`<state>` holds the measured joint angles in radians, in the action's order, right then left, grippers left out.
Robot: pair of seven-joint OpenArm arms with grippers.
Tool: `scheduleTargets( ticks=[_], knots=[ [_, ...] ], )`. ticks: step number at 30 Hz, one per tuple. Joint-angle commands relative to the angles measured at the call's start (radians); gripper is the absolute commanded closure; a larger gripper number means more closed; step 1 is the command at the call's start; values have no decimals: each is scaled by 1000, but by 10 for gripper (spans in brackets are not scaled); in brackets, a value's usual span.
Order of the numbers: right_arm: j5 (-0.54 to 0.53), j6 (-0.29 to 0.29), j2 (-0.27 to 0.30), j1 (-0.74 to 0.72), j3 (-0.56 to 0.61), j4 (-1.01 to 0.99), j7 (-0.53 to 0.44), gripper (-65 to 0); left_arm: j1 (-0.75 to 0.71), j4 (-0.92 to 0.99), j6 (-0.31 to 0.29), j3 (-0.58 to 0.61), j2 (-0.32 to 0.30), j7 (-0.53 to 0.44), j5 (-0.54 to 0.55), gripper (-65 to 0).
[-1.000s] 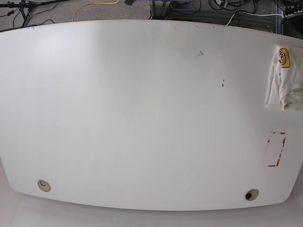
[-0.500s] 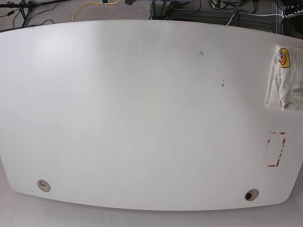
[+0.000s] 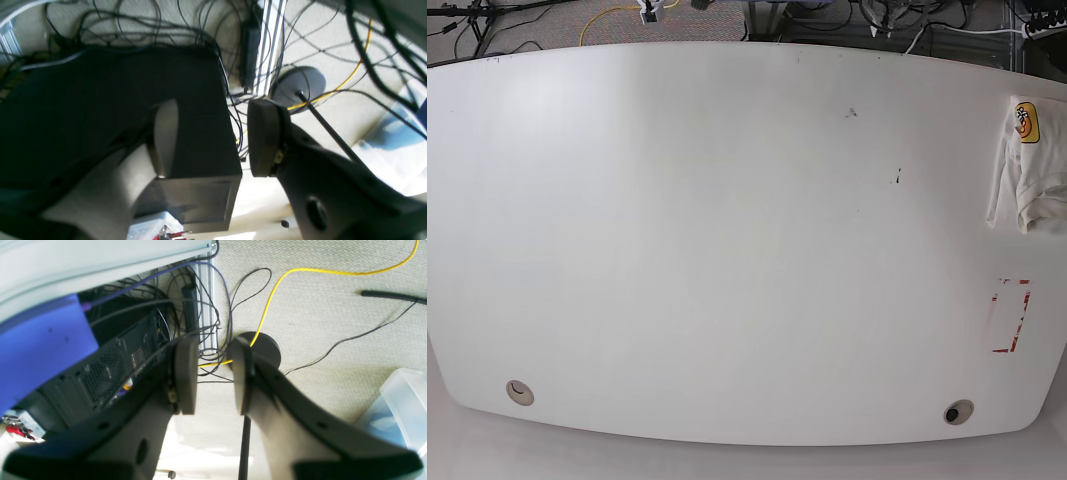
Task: Fold the T-shirt properly
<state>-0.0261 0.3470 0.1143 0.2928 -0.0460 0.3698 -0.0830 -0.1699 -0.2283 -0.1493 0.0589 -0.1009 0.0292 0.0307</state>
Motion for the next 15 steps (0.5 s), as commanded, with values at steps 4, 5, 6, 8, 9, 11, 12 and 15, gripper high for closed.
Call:
scheduleTargets(
  ticks=[4,5,6,8,9,11,12,15],
  knots=[
    [2,7,6,6,1,-12,-7,-171,-9,0,4,-3,-7,1,2,-306],
    [2,7,6,6,1,-12,-8,-171,-9,0,4,-3,-7,1,2,-306],
    [1,7,5,6,1,-12,-10,-171,-9,0,4,-3,-7,1,2,-306],
    [-1,7,5,6,1,-12,-10,-171,-9,0,4,-3,-7,-1,2,-306],
    [-4,7,-3,6,1,-13,-10,-171,-9,0,4,-3,-7,-1,4,-306],
    [-1,7,-14,6,-5,-13,-10,-171,-10,-1,4,-3,-7,-1,4,-306],
    [-4,7,-18,6,-5,-13,-10,-171,-10,-3,4,-3,-7,-2,5,-306],
    [-4,7,-24,6,-5,-13,-10,-171,-10,-4,4,-3,-7,-2,7,-306]
  ],
)
